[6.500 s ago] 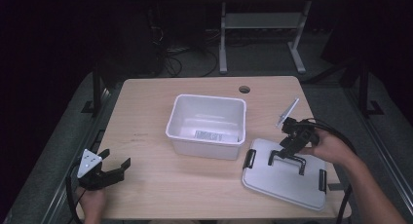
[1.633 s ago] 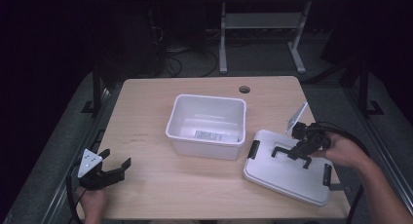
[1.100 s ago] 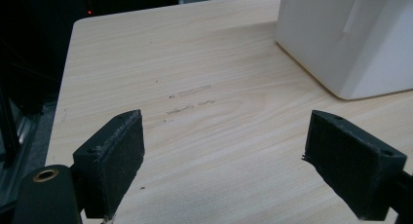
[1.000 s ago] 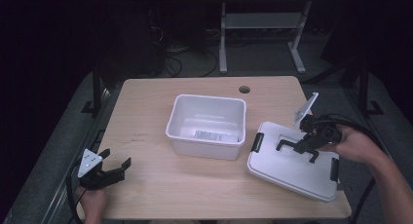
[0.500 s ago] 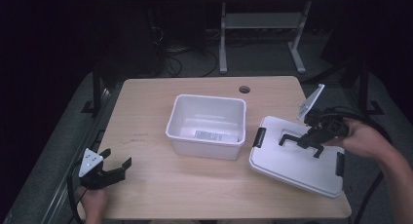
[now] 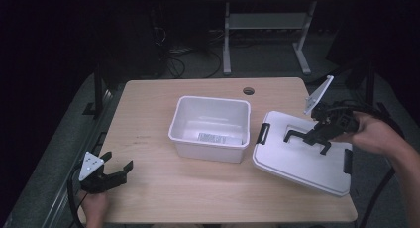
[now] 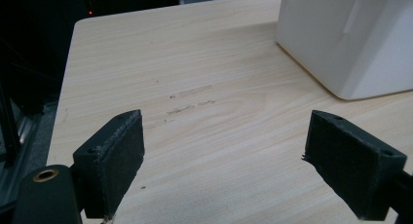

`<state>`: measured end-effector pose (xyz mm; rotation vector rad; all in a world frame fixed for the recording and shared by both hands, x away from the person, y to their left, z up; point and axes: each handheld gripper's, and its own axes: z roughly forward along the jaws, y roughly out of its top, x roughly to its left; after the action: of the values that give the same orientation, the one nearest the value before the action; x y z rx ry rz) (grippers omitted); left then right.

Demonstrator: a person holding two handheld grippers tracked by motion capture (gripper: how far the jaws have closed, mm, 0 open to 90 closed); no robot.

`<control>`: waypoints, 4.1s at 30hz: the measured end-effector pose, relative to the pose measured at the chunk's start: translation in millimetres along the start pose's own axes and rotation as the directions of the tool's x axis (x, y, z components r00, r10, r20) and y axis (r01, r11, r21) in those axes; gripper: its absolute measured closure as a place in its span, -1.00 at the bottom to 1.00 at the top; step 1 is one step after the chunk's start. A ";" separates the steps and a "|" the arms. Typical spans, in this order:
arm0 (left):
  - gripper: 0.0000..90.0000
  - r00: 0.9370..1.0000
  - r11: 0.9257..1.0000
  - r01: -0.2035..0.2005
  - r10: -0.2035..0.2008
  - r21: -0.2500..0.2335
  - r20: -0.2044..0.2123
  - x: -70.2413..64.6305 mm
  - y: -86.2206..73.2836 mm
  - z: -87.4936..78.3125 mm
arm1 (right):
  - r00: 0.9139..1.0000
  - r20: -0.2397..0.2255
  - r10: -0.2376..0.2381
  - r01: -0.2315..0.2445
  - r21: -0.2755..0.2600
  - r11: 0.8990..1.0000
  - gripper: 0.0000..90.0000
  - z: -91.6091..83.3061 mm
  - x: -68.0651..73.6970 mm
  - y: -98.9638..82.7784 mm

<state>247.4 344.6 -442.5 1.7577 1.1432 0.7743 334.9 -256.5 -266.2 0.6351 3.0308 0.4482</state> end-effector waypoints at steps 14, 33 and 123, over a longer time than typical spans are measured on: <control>-0.70 1.000 1.000 -0.007 0.007 0.005 0.002 -0.6 0.2 1.0 | 1.000 0.000 -0.008 0.008 -0.014 1.000 0.87 -12.0 1.3 8.9; -0.70 1.000 1.000 -0.001 0.001 0.000 0.002 0.2 0.4 0.3 | 0.999 0.015 -0.047 0.047 -0.044 0.998 0.87 -26.0 6.4 42.3; -0.70 1.000 1.000 0.010 -0.010 -0.017 -0.002 7.6 -1.3 -6.0 | 0.976 -0.013 -0.216 0.215 -0.044 0.976 0.87 10.9 6.5 200.9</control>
<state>244.7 353.9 -440.9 1.7363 1.1430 0.7771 408.3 -74.9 -220.1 0.2962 3.0504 0.5098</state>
